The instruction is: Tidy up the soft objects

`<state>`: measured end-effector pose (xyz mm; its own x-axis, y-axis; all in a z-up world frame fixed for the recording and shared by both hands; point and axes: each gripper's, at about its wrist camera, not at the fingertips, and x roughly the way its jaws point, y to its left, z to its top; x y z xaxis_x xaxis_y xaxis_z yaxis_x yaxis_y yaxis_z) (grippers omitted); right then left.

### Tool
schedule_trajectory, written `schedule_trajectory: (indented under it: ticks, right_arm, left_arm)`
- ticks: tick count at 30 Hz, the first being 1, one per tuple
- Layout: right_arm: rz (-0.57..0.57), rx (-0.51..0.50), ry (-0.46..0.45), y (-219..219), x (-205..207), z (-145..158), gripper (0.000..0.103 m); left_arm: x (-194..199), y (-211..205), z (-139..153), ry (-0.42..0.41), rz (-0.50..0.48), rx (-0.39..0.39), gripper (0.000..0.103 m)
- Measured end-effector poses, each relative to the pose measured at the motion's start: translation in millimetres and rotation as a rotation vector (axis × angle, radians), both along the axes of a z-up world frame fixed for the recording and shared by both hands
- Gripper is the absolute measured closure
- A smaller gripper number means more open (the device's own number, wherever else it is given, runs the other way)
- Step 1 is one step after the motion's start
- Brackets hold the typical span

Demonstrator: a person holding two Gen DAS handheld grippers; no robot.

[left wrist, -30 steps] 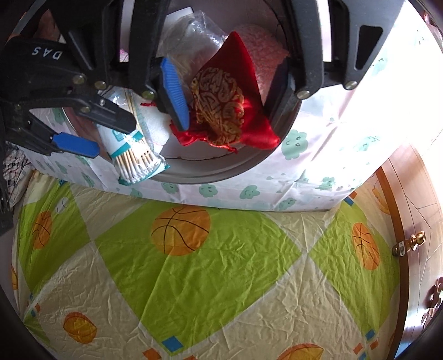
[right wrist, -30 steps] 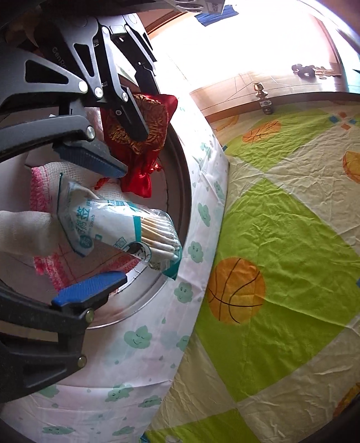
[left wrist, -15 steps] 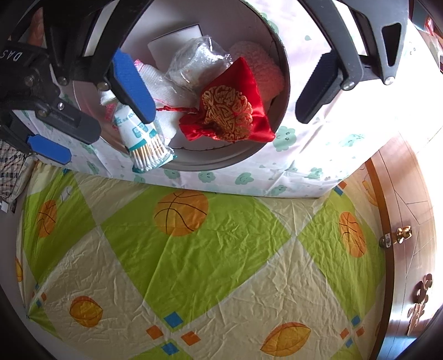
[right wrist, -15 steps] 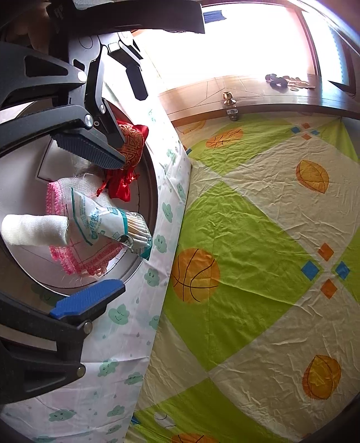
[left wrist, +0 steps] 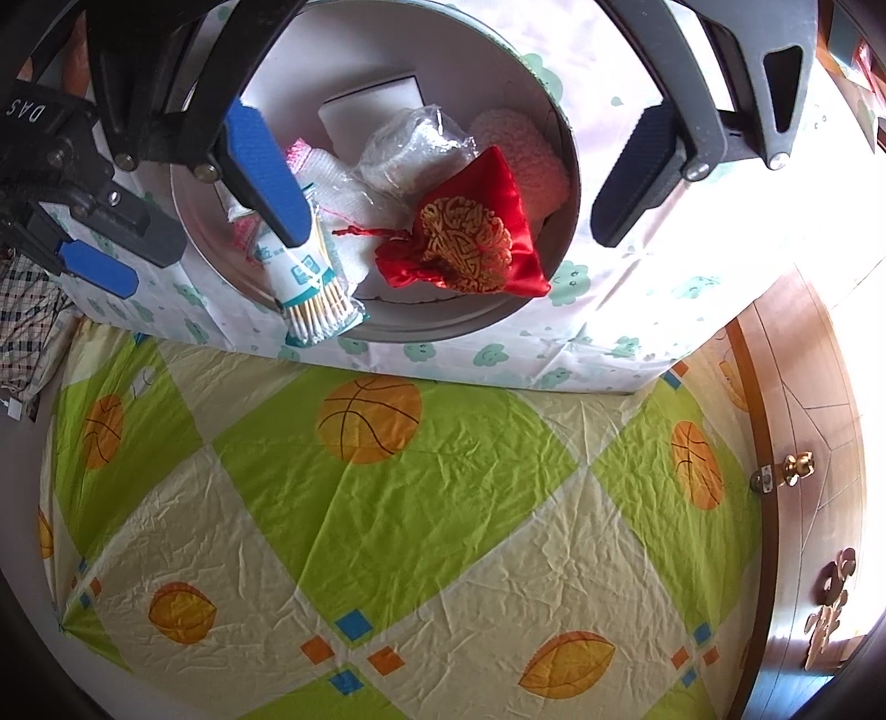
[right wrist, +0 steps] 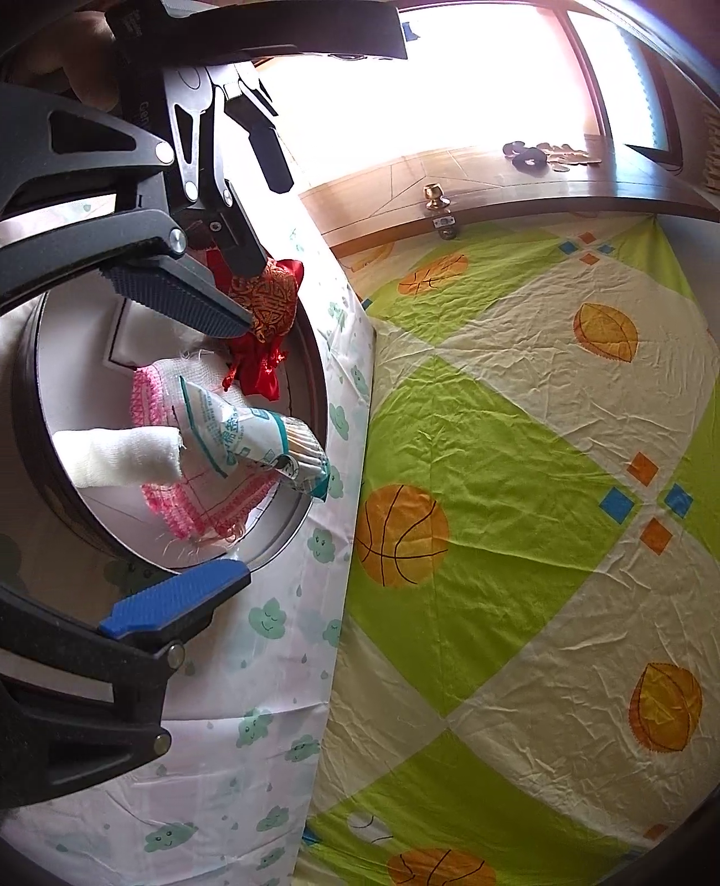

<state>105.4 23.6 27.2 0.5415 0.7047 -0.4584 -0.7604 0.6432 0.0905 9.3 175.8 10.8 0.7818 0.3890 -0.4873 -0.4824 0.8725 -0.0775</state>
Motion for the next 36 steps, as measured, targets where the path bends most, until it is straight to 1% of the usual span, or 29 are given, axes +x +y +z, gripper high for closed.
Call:
schedule_trajectory:
  ticks: [15, 32, 36]
  right_arm:
    - [-0.022, 0.05, -0.005, -24, -10, 7, 0.019]
    - [-0.026, 0.073, -0.014, -29, -14, 8, 0.019]
    - [-0.025, 0.074, -0.014, -29, -13, 8, 0.019]
  left_arm:
    - [-7, -15, 6, -0.01, -0.012, 0.01, 0.001]
    - [-13, -12, 4, -0.004, 0.002, 0.001, 0.001]
    - [-16, -11, 6, -0.008, 0.018, 0.011, 0.001]
